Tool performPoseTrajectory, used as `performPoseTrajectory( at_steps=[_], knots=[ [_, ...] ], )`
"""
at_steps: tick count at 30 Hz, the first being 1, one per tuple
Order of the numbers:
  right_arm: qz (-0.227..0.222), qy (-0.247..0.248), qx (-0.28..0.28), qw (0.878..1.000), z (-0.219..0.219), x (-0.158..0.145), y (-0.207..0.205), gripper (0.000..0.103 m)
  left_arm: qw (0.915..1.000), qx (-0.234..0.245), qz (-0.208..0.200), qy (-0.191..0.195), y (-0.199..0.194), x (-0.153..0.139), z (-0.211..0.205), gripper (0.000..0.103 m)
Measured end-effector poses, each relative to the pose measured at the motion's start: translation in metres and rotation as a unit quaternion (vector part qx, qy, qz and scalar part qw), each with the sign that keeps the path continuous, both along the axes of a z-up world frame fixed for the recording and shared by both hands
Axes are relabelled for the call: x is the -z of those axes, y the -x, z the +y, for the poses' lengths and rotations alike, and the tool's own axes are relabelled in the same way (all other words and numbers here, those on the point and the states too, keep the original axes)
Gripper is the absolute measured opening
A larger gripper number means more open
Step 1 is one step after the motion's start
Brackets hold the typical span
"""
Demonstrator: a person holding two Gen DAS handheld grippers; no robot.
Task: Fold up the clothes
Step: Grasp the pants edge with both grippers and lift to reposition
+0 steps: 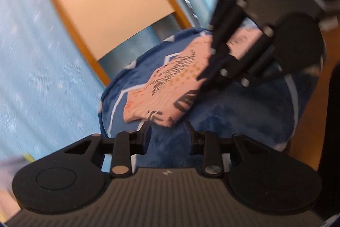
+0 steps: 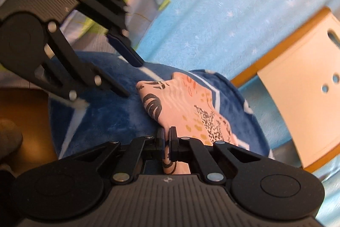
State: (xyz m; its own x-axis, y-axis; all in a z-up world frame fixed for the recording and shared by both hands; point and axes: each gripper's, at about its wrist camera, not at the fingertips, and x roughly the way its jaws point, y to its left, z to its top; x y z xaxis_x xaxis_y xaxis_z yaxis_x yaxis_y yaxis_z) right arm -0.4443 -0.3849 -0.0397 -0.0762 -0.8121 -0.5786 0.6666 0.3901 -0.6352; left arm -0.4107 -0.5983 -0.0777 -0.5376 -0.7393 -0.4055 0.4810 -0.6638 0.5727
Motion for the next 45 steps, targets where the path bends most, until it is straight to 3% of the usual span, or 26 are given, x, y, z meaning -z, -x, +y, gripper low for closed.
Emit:
performPoseTrajectory(
  at_steps=[3, 5, 6, 7, 8, 9, 13, 15, 16, 19, 22, 25, 27, 31, 38, 45],
  knots=[
    [0.018, 0.003, -0.012, 1.0, 0.003, 0.006, -0.003, 0.0, 0.9972, 0.022, -0.054, 0.046, 0.022, 0.012, 0.005, 0.028],
    [0.033, 0.014, -0.019, 0.999, 0.007, 0.01, -0.004, 0.0, 0.9941, 0.032, -0.086, 0.057, 0.035, 0.022, 0.003, 0.008],
    [0.041, 0.02, -0.023, 0.999, 0.009, 0.012, -0.005, 0.0, 0.9924, 0.035, -0.099, 0.064, 0.041, 0.026, 0.002, 0.005],
    [0.052, 0.023, -0.027, 0.998, 0.011, 0.015, -0.004, 0.007, 0.9916, 0.035, -0.105, 0.068, 0.044, 0.028, 0.001, 0.004],
    [0.069, 0.02, -0.03, 0.997, 0.014, 0.019, -0.002, 0.016, 0.9921, 0.032, -0.102, 0.066, 0.044, 0.028, -0.001, 0.004],
    [0.085, 0.018, -0.034, 0.996, 0.017, 0.024, 0.0, 0.018, 0.9932, 0.027, -0.095, 0.063, 0.042, 0.025, -0.002, 0.004],
    [0.124, 0.023, -0.018, 0.992, 0.035, 0.033, 0.022, 0.017, 0.9959, 0.011, -0.07, 0.056, 0.034, 0.015, -0.006, 0.004],
    [0.131, 0.023, 0.005, 0.991, 0.04, 0.034, 0.035, 0.013, 0.9963, 0.008, -0.07, 0.049, 0.032, 0.015, -0.007, 0.004],
    [0.135, 0.022, 0.017, 0.99, 0.042, 0.034, 0.041, 0.006, 0.9961, 0.01, -0.074, 0.048, 0.033, 0.016, -0.007, 0.004],
    [0.135, 0.016, 0.047, 0.99, 0.049, 0.034, 0.058, 0.002, 0.9957, 0.016, -0.08, 0.043, 0.036, 0.019, -0.004, 0.004],
    [0.157, 0.019, 0.035, 0.987, 0.056, 0.038, 0.061, 0.003, 0.9949, 0.016, -0.089, 0.046, 0.039, 0.022, -0.002, 0.004],
    [0.189, 0.026, 0.02, 0.981, 0.064, 0.046, 0.062, 0.014, 0.9937, 0.015, -0.097, 0.054, 0.038, 0.023, 0.003, 0.006],
    [0.203, 0.029, 0.016, 0.979, 0.069, 0.051, 0.064, 0.015, 0.9925, 0.015, -0.105, 0.06, 0.038, 0.026, 0.004, 0.007],
    [0.174, 0.018, 0.052, 0.983, 0.067, 0.045, 0.072, 0.009, 0.9895, 0.019, -0.125, 0.071, 0.04, 0.03, 0.005, 0.004],
    [0.194, -0.002, 0.074, 0.978, 0.089, 0.05, 0.088, 0.008, 0.9891, 0.015, -0.129, 0.069, 0.04, 0.033, 0.003, 0.004],
    [0.153, -0.01, 0.116, 0.981, 0.101, 0.047, 0.089, 0.004, 0.99, 0.01, -0.127, 0.06, 0.039, 0.03, 0.001, 0.004]
  ],
)
